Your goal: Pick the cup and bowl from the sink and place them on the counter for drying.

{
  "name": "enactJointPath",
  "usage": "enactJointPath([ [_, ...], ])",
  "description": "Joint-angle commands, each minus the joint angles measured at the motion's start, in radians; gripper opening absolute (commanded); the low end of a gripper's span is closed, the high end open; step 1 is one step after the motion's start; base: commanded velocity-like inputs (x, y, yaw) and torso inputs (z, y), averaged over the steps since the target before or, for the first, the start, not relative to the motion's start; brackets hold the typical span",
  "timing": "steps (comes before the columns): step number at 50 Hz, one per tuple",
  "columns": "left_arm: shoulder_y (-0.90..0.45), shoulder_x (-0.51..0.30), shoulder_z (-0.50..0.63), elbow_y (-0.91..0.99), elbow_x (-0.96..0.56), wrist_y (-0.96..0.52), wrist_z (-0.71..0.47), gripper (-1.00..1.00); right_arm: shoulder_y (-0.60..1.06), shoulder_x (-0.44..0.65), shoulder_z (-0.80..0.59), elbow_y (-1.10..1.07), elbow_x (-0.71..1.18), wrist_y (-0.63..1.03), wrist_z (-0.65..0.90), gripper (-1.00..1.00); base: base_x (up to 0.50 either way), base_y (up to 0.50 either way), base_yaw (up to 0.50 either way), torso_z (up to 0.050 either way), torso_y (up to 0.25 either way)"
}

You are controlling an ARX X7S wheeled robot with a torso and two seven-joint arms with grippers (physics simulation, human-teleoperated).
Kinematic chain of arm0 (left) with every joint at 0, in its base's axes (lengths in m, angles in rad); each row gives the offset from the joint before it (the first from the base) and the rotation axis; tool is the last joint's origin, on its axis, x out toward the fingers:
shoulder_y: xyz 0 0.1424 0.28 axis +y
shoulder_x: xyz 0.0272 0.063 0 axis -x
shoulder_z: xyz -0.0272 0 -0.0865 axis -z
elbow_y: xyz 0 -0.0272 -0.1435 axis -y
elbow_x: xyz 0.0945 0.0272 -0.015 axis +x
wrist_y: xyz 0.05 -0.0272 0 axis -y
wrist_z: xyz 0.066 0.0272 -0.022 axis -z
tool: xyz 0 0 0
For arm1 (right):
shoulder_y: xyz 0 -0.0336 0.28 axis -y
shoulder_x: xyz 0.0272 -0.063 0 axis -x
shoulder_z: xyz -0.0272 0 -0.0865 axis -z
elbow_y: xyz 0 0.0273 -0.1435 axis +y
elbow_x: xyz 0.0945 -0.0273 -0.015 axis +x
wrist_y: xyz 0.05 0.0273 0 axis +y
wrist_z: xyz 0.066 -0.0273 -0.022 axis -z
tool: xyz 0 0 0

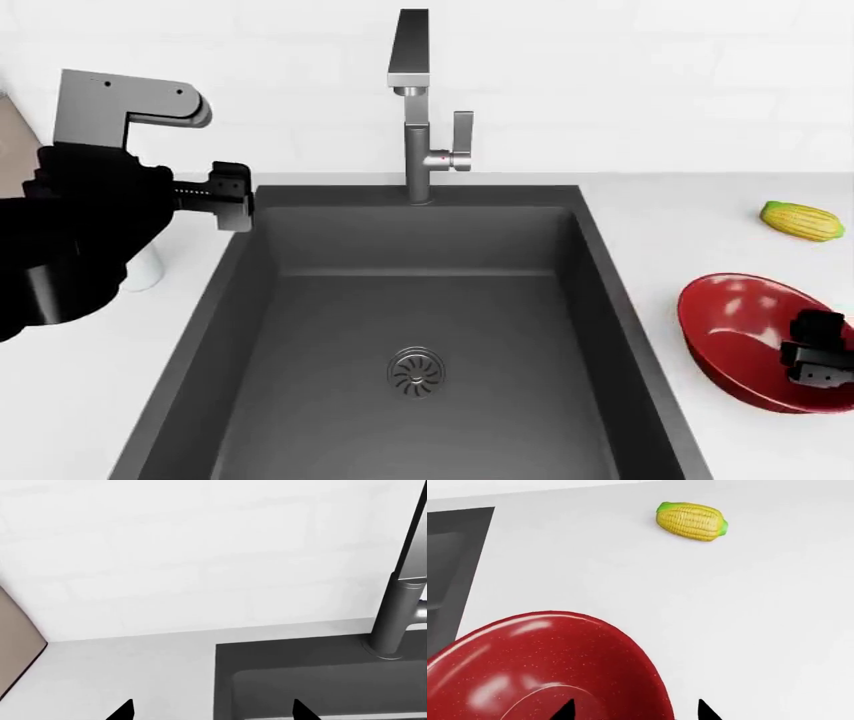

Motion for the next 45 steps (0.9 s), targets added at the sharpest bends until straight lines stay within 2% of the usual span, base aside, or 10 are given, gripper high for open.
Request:
enactJointPath([
  [1, -0.001, 0.003, 0.004, -0.006, 0.004, 0.005, 0.005, 1.0, 0.011, 0.012, 0.003, -0.007, 0.0, -0.005, 0.02, 1.0, 0.0, 0.0, 0.0, 0.0, 0.0],
  [21, -0.01, 0.008, 0.008, -0.005, -0.001, 0.002, 0.004, 1.0, 0.118, 0.047, 0.012, -0.066, 0.057, -0.024, 0.022, 1.0, 0.0, 0.0, 0.0, 0.0, 0.0],
  [45, -0.021, 0.014, 0.02, -0.01, 0.016, 0.012, 0.017, 1.0, 0.347, 0.037, -0.129, -0.109, 0.064, -0.036, 0.049, 1.0, 0.0, 0.0, 0.0, 0.0, 0.0],
])
